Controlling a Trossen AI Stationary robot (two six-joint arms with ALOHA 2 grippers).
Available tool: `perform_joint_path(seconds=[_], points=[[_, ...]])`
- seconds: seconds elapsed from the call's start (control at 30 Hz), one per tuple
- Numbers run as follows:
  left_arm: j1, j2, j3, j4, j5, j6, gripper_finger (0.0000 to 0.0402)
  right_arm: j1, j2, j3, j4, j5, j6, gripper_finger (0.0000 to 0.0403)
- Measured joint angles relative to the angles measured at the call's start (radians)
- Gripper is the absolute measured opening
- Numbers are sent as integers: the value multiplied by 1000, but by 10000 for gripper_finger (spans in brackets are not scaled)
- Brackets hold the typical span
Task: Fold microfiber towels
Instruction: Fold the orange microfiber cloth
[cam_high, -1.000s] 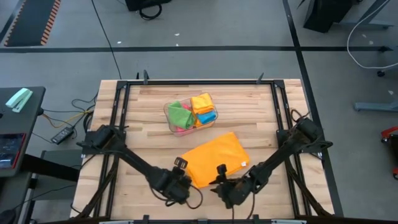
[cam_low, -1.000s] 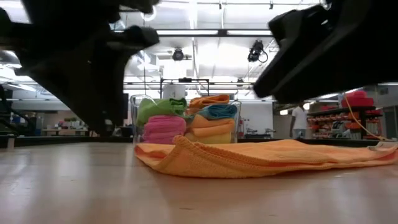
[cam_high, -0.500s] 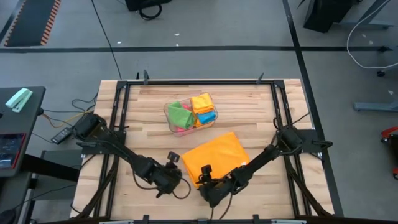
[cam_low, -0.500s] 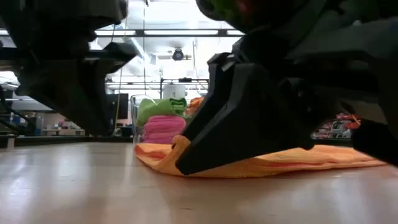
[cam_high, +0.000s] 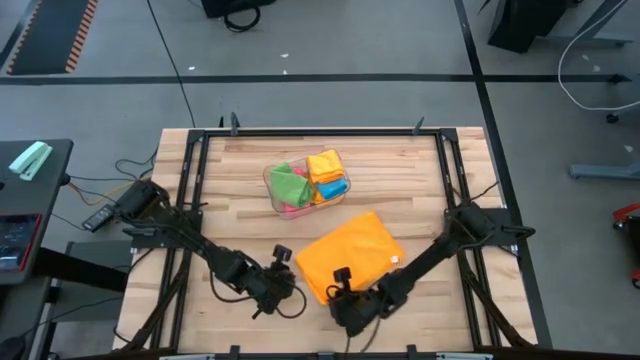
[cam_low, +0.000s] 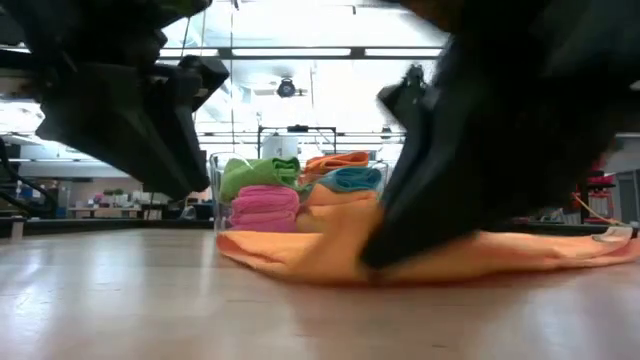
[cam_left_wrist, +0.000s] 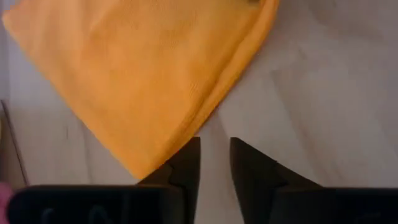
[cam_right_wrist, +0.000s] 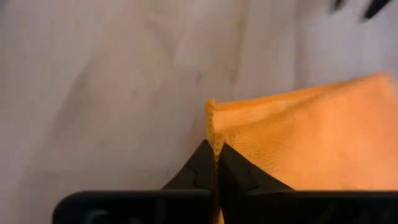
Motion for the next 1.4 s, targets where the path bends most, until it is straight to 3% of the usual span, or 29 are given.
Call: perform_joint_path(seconds=[0.1,0.37,0.57,0.73,0.93,1.03,1.2,1.4], points=[[-8,13,-1,62,0,34,128,35,-60,1,-42,64,65,9],[7,130,0,176,-30,113,236,80,-98,3,-90,91,173,7],[0,196,5,183,-162,169,259,78,-89,2,-98,78,212,6],[10,197,5,175,-142,189,229,79,-87,2,-97,46,224,6],[83,194,5,145,62,138,164,79,-94,2,-89,-10,215,6],[116,193,5,141,151,136,117,79,-95,2,-89,-19,217,6],[130,194,9,142,191,186,15,79,-95,2,-78,-30,234,7],[98,192,123,-33,238,171,7,100,-95,21,-67,-44,286,7]])
